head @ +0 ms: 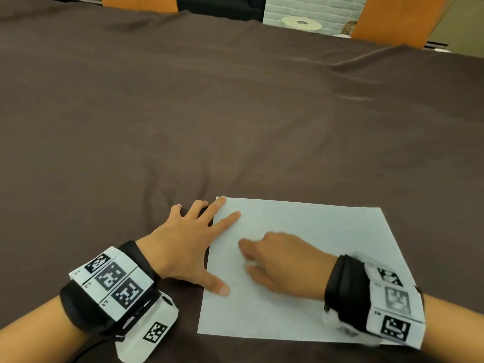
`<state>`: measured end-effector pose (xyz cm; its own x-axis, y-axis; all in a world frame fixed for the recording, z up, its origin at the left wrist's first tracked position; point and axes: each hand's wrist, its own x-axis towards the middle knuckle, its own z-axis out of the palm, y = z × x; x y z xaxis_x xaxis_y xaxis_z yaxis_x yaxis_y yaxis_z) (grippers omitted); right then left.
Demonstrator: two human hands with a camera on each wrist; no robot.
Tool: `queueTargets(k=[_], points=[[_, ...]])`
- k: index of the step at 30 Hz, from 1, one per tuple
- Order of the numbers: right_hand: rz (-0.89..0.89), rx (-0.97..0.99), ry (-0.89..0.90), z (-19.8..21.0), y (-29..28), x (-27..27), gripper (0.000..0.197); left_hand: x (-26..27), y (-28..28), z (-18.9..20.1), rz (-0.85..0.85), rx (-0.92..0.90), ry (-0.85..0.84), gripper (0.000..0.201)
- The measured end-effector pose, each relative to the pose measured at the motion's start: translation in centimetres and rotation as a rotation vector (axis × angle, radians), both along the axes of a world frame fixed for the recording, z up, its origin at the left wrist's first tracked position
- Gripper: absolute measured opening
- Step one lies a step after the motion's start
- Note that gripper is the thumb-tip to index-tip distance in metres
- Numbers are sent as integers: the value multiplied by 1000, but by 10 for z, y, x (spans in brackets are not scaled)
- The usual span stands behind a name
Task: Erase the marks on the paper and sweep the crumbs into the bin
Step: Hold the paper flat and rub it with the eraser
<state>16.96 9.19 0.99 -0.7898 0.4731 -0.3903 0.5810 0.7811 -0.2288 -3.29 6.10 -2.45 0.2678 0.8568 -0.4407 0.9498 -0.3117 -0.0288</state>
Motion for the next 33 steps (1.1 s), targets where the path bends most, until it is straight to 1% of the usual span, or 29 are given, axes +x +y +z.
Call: queueTargets(k=[2,3,7,11,14,15,17,18,21,23,24,26,28,30,32,33], points=[[71,-73,-21,1,-14,0,11,0,0,0,-1,-6,3,130],[58,-71,-25,2,-11,1,12,0,0,0,0,-8,2,130],[-93,73,-23,2,19,4,13,0,0,1,5,-8,-12,130],[-92,81,-55,0,15,3,13,0,-3,3,4,1,-31,127],[-96,85,-43,1,14,4,14,2,-13,4,-65,52,-78,114],[-96,86,-41,1,16,4,13,2,-18,4,-81,43,-93,111],[-86,88,-39,2,16,3,11,2,-25,4,-81,-1,-109,113],[-66,87,-41,3,14,2,7,2,-27,3,-80,-9,-111,115],[70,34,-47,2,-6,1,14,2,-28,2,-81,-3,-106,117],[168,-29,-50,2,-19,1,14,3,-28,3,-81,-21,-91,120],[176,-36,-43,3,-17,2,12,4,-28,4,-85,-31,-80,121],[120,13,-38,4,-3,1,9,5,-29,4,-91,-40,-69,125],[74,60,-19,6,6,-1,14,6,-29,4,-89,-38,-72,126],[123,35,-2,3,-2,-5,17,6,-29,3,-86,-37,-66,126],[218,-48,-13,2,-22,-7,16,7,-29,3,-87,-46,-51,126],[229,-75,-17,2,-25,-5,16,7,-29,4,-86,-50,-47,126]])
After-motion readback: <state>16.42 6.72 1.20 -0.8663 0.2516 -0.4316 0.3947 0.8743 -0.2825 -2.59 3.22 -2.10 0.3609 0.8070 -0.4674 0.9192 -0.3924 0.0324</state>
